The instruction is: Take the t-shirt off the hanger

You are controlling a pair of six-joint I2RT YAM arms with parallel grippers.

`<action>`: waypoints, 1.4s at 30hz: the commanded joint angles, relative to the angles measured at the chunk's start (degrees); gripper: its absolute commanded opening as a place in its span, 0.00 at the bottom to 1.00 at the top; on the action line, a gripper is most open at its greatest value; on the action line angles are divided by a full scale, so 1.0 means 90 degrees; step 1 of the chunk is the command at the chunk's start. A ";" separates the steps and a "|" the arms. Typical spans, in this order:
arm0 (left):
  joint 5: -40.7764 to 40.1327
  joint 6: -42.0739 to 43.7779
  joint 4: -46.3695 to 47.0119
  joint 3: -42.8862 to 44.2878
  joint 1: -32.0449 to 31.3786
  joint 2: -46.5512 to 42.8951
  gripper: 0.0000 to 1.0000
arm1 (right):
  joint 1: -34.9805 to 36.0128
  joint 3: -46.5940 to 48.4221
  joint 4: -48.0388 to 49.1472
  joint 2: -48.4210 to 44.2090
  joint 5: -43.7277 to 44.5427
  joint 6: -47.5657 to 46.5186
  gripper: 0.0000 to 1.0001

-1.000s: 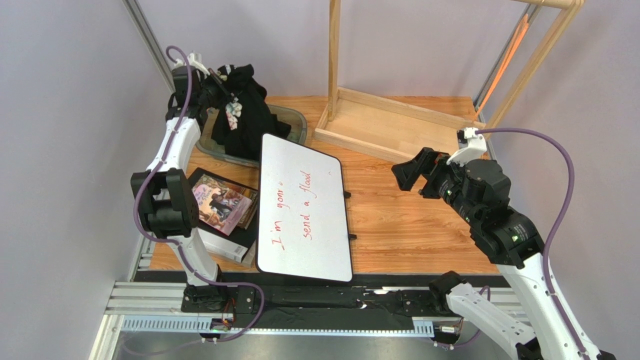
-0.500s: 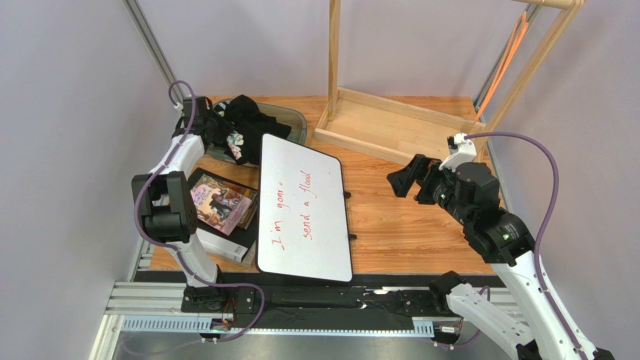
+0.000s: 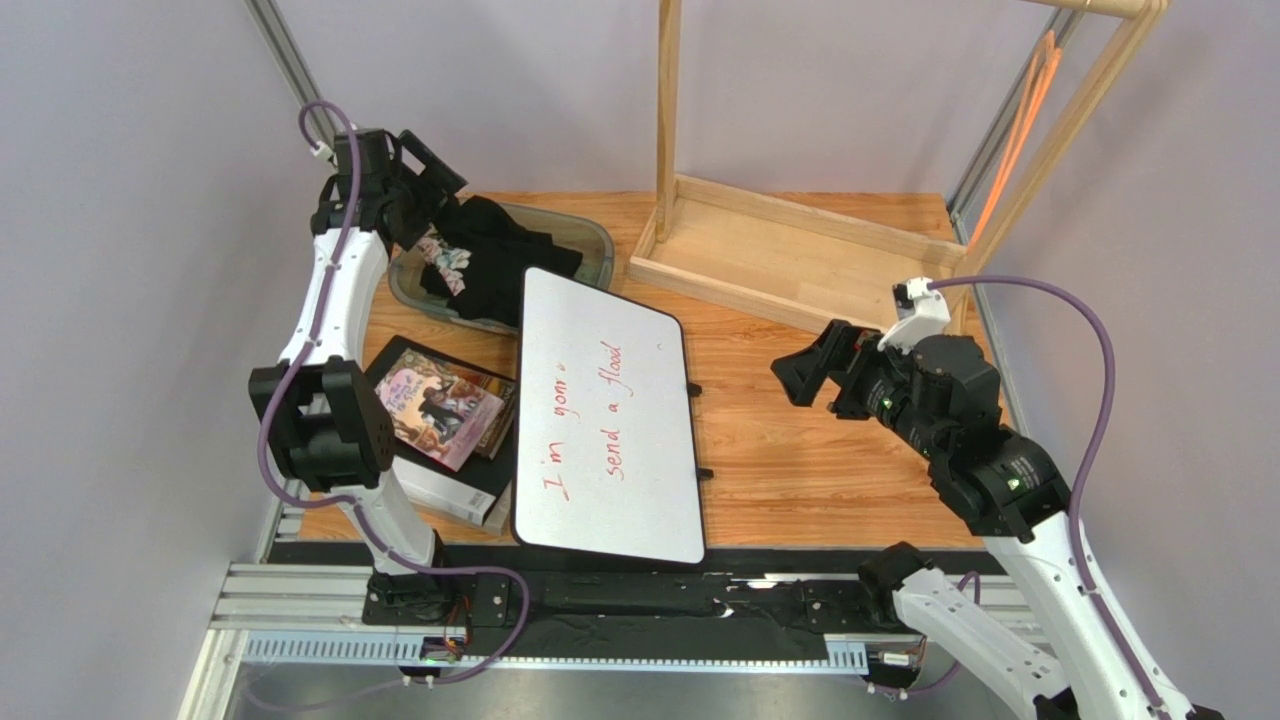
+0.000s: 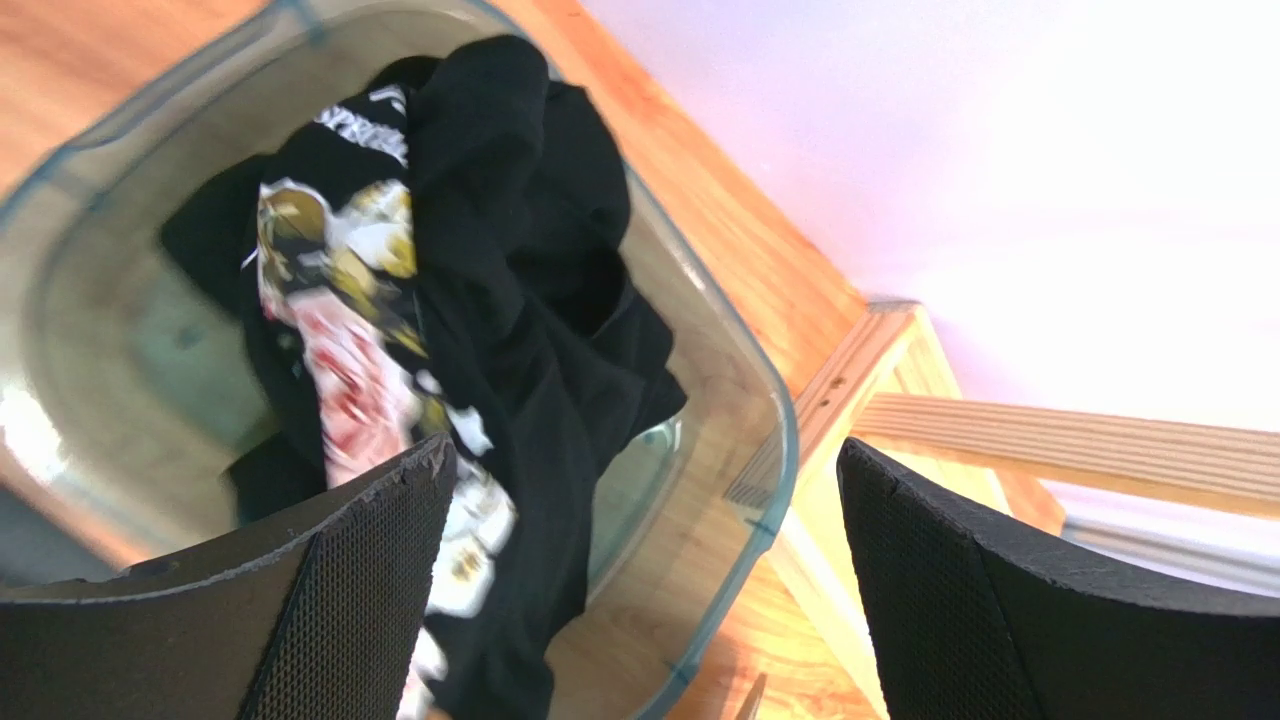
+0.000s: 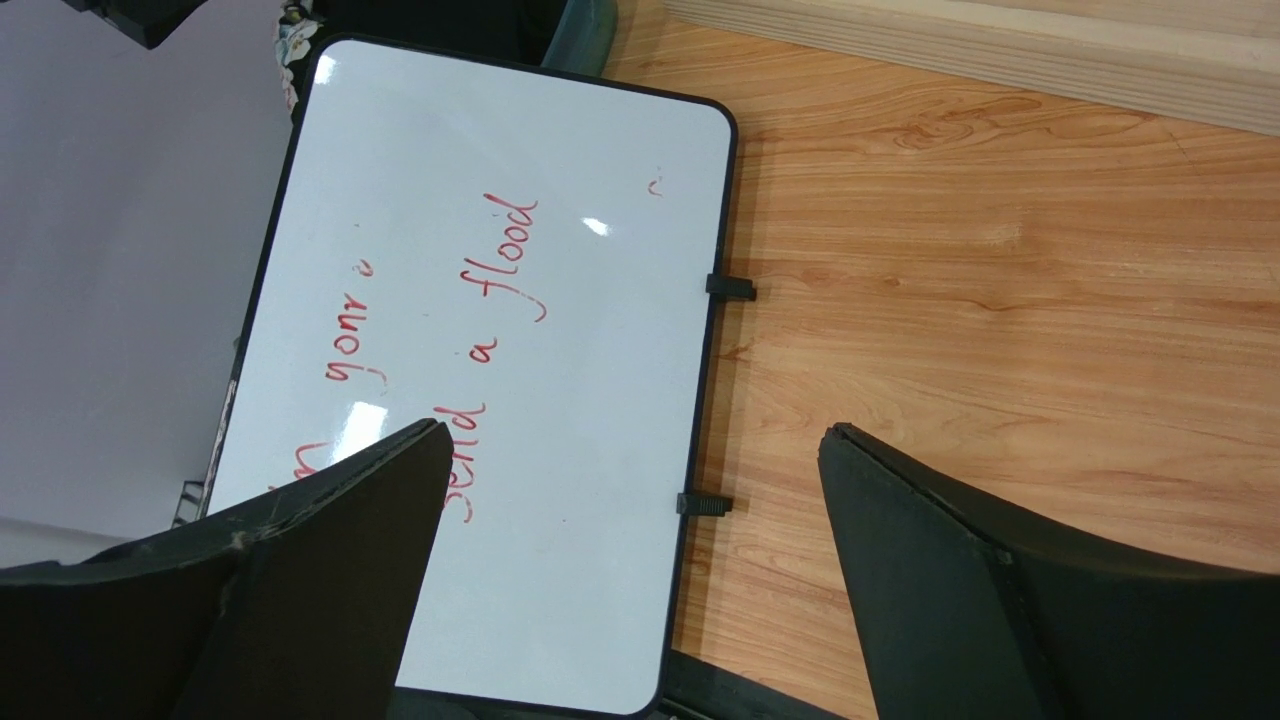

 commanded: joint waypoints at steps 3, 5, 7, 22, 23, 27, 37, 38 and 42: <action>-0.0317 0.0032 -0.0868 -0.0784 -0.0086 -0.1726 0.99 | 0.0022 -0.0191 0.0074 -0.0216 -0.0206 0.0095 1.00; -0.0112 0.0276 -0.0759 -0.1320 -0.0318 -0.2216 0.99 | 0.0022 -0.0269 0.0093 -0.0256 -0.0245 0.0143 1.00; -0.0062 0.0732 -0.0593 -0.1634 -0.0554 -0.2919 1.00 | 0.0022 -0.0454 0.0220 -0.0314 -0.0323 0.0260 1.00; 0.0875 0.1596 0.1544 -0.5616 -0.4920 -0.8191 0.99 | 0.0022 -0.3148 0.2445 -0.1699 -0.1007 0.1228 1.00; 0.0798 0.1556 0.1642 -0.6297 -0.4920 -0.9017 1.00 | 0.0022 -0.3402 0.2631 -0.1856 -0.0997 0.1305 1.00; 0.0720 0.1488 0.1556 -0.7376 -0.4920 -1.0903 0.99 | 0.0013 -0.4942 0.3703 -0.2861 -0.0910 0.1812 1.00; 0.1294 0.1273 0.2022 -0.8732 -0.4930 -1.2199 1.00 | 0.0022 -0.6850 0.4253 -0.4514 -0.0255 0.2360 1.00; 0.1547 0.1215 0.2237 -0.8784 -0.4930 -1.2122 0.99 | 0.0022 -0.6987 0.4302 -0.4591 -0.0265 0.2351 1.00; 0.1930 0.0689 0.3893 -0.9407 -0.4930 -1.2209 0.99 | 0.0022 -0.6978 0.4049 -0.4836 -0.0040 0.2078 1.00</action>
